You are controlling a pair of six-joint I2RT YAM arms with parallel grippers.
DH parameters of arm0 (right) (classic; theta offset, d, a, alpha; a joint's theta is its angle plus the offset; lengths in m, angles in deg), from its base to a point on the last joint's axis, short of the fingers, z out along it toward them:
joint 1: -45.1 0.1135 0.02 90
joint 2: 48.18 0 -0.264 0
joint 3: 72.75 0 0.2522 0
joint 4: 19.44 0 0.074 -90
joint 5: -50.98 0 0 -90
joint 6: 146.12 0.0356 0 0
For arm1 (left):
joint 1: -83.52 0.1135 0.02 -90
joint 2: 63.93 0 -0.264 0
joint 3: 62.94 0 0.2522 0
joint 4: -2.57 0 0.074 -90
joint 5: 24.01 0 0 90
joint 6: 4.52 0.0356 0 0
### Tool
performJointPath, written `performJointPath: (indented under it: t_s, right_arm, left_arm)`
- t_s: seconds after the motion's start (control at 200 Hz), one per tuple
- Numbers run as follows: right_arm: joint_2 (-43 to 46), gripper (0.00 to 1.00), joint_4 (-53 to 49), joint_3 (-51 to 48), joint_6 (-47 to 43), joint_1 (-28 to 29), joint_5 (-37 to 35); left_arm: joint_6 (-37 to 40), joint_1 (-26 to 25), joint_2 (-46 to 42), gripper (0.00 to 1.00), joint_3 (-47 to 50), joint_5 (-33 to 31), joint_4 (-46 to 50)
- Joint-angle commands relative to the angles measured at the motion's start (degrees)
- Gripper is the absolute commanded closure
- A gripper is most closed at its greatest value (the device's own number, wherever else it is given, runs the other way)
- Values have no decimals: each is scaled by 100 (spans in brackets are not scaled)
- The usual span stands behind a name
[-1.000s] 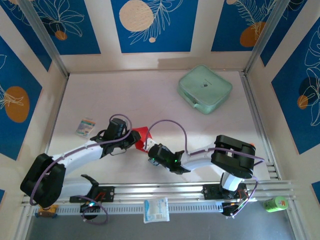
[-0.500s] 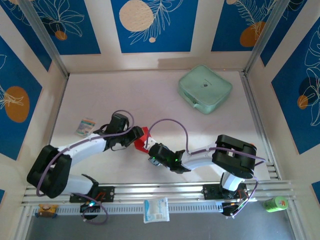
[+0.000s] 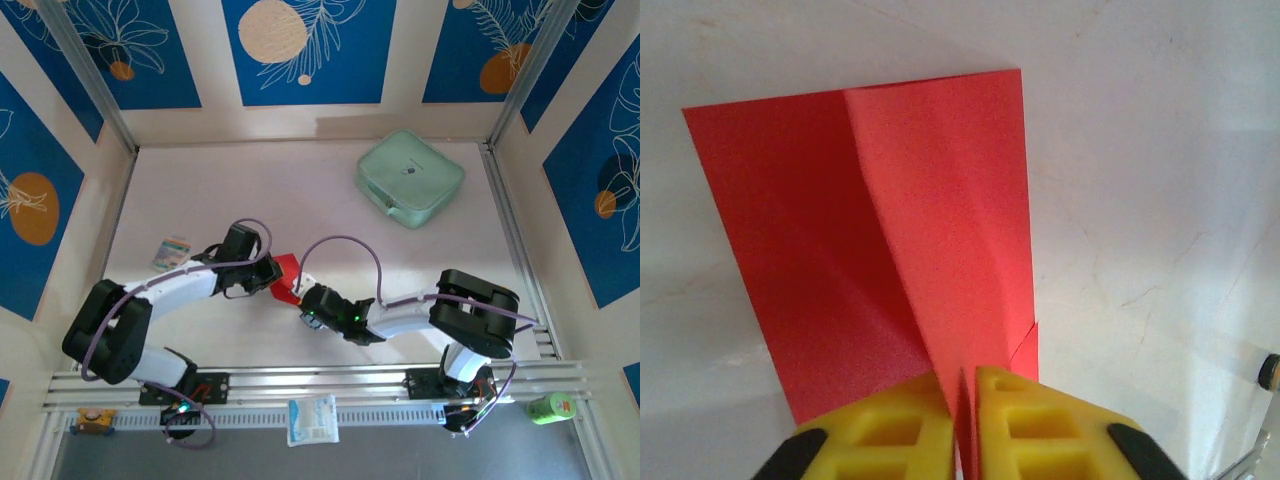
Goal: Fold a paper plane with a square sheet of paper (pick it up from the middle)
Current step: Fourth fold the wing at the center of the table.
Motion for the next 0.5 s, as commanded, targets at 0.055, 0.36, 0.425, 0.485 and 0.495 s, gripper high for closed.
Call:
performJointPath:
  t_s: [0.055, 0.36, 0.425, 0.485, 0.495]
  right_arm:
    - [122, 79, 28, -58, 83, -42, -2]
    - [191, 76, 3, -152, 10, -98, 147]
    - [176, 75, -22, -148, -41, -95, 143]
    - [177, 74, -33, -156, -87, -95, 131]
    - [176, 74, -33, -158, -93, -95, 125]
  left_arm:
    - [101, 47, 134, 94, -217, 201, 235]
    - [135, 56, 240, 99, -331, 372, 264]
    - [136, 56, 239, 99, -340, 384, 269]
    - [145, 56, 242, 99, -349, 397, 274]
    - [147, 56, 242, 99, -349, 400, 276]
